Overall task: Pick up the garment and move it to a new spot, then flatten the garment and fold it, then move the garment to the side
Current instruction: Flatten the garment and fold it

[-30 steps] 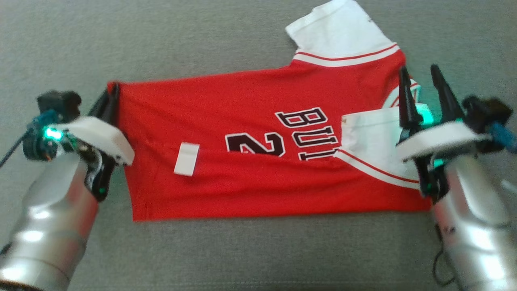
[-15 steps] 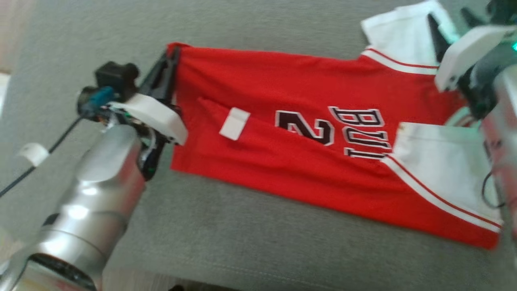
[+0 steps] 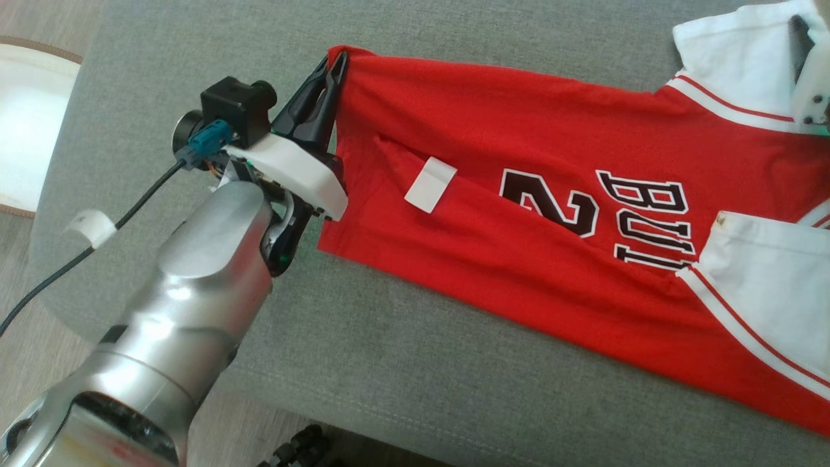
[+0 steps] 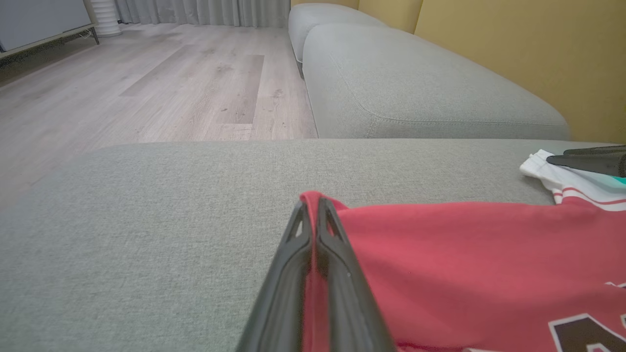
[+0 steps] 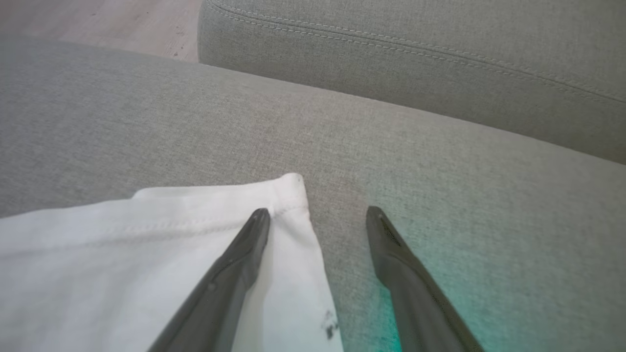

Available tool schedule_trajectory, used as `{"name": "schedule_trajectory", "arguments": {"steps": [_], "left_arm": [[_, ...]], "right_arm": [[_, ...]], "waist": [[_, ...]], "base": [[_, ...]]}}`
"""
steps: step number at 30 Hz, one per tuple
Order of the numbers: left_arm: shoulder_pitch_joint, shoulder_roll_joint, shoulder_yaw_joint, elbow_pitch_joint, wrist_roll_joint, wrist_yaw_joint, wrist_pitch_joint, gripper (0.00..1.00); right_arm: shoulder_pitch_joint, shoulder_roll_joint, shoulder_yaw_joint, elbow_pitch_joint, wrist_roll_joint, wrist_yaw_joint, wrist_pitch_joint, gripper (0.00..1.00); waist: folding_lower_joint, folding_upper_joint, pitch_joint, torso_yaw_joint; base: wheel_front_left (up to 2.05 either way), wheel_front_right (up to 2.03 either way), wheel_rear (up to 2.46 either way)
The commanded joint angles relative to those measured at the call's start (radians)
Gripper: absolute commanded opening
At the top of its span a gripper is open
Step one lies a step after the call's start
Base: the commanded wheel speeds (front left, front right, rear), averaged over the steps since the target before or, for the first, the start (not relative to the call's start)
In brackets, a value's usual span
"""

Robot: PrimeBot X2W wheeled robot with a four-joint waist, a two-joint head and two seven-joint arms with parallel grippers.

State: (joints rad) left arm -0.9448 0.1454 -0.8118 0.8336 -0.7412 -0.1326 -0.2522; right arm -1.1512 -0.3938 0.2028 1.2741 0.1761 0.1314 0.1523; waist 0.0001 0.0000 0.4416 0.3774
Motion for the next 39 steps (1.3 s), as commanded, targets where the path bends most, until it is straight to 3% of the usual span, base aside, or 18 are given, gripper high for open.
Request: {"name": "schedule_trajectory", "arguments": {"steps": [1,5,6,7,8,14,19,25,31,39], "left_arm": [[-0.038,0.036,0.018,-0.022,-0.01,0.002,-0.009,0.0],[-0.037,0.042,0.022,-0.021,-0.013,0.002,-0.009,0.0],[-0.035,0.043,0.024,-0.02,-0.014,0.002,-0.009,0.0],[-0.033,0.044,0.026,-0.019,-0.017,0.002,-0.009,0.0],[-0.03,0.044,0.027,-0.019,-0.021,0.002,-0.009,0.0],[-0.017,0.046,0.045,-0.016,-0.052,0.002,-0.009,0.0],[-0.022,0.066,0.111,-0.041,-0.031,0.002,-0.009,0.0],[0.02,0.074,0.221,-0.06,0.028,0.002,-0.009,0.0],[0.094,0.112,0.321,-0.067,0.12,0.002,-0.009,0.0],[0.23,0.125,0.473,-0.099,0.26,0.003,-0.009,0.0]], "right_arm": [[-0.016,0.023,0.008,-0.011,-0.005,-0.001,-0.002,1.0],[-0.006,0.045,0.016,-0.003,-0.006,-0.001,0.015,1.0],[-0.002,0.051,0.021,-0.002,-0.005,-0.001,0.02,0.69],[0.002,0.057,0.031,-0.001,-0.006,-0.001,0.026,0.26],[0.005,0.061,0.043,-0.001,-0.007,-0.001,0.025,0.0],[-0.012,0.028,0.056,-0.031,-0.02,-0.001,-0.112,0.0],[-0.048,0.002,-0.014,-0.04,-0.066,-0.001,-0.296,0.0],[-0.013,0.069,-0.102,-0.105,-0.069,-0.001,-0.411,0.0],[0.191,0.136,-0.135,-0.395,0.01,-0.001,-0.414,0.0],[0.515,0.161,-0.109,-0.682,0.141,-0.001,-0.414,0.0]], "waist": [[-0.0001,0.0,0.005,-0.003],[-0.0001,0.0,0.004,-0.01],[-0.0001,0.0,0.002,-0.013],[-0.0001,0.0,-0.001,-0.016],[-0.0001,0.0,-0.004,-0.018],[-0.0001,0.0,-0.02,-0.03],[-0.0001,0.0,-0.024,-0.05],[-0.0001,0.0,-0.051,-0.096],[-0.0001,0.0,-0.065,-0.184],[-0.0001,0.0,-0.094,-0.274]], "base": [[0.0,0.0,0.0],[0.0,0.0,0.0],[0.0,0.0,0.0],[0.0,0.0,0.0],[0.0,0.0,0.0],[0.0,0.0,0.0],[0.0,0.0,0.0],[0.0,0.0,0.0],[0.0,0.0,0.0],[0.0,0.0,0.0]]}}
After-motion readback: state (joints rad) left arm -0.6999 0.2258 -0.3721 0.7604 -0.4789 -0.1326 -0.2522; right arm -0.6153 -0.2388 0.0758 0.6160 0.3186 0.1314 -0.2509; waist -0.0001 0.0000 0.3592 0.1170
